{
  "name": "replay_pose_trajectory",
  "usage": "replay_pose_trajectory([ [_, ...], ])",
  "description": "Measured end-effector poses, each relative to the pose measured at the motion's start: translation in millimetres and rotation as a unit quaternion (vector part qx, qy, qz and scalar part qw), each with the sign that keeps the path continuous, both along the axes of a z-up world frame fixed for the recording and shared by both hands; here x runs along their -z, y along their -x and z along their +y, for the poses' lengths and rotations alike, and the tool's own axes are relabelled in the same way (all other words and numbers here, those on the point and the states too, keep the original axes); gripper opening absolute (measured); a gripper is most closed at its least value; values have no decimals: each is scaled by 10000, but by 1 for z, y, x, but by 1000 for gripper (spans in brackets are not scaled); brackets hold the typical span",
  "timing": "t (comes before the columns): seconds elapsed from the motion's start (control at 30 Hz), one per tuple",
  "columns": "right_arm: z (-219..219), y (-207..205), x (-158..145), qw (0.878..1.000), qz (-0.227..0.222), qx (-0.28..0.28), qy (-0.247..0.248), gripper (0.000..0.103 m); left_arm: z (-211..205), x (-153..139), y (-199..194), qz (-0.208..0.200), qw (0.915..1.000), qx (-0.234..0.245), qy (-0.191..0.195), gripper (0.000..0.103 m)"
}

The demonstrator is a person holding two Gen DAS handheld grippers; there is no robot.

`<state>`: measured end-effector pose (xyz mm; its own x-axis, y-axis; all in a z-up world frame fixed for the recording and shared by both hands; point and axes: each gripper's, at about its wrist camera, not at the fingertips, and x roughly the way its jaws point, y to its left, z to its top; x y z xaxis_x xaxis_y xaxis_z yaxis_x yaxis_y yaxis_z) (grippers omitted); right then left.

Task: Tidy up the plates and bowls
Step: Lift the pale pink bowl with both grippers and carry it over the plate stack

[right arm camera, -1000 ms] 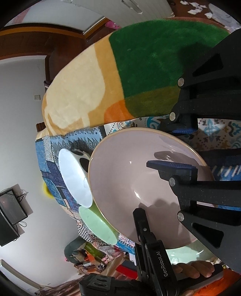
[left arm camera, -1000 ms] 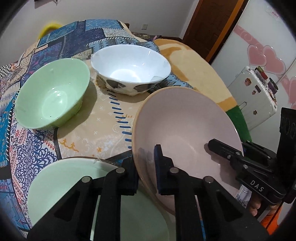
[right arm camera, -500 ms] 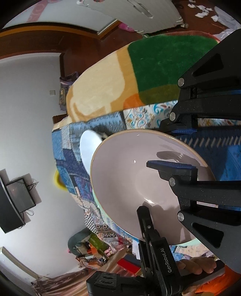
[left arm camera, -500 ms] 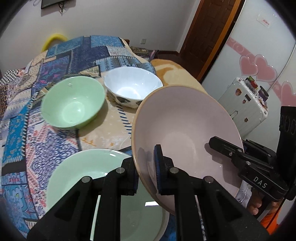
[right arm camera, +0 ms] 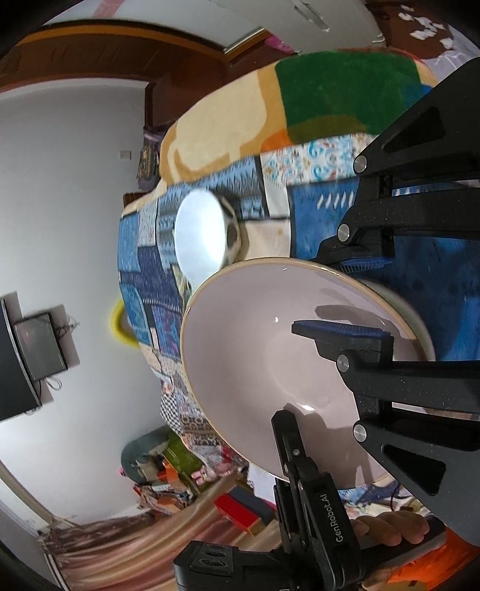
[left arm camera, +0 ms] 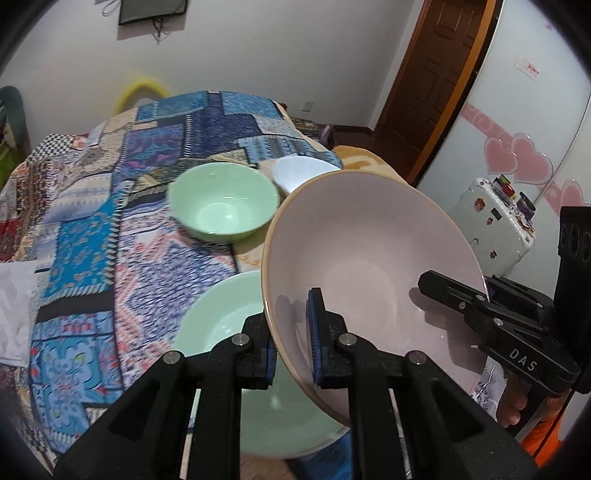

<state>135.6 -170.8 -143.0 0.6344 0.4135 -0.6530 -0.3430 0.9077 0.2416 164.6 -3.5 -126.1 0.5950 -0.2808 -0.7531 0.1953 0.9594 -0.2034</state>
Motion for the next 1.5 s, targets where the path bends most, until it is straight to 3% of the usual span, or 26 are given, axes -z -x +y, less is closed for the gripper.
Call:
replay_pose_trajectory([
  [0.67,125,14,17,9939,228,-1075,6,22,132,13,67,137,9945,-1037,2,14],
  [1.5,221,-6,86,9746,1045,-1888,600,22,228,103,65,975,9771,-1877,231,15],
])
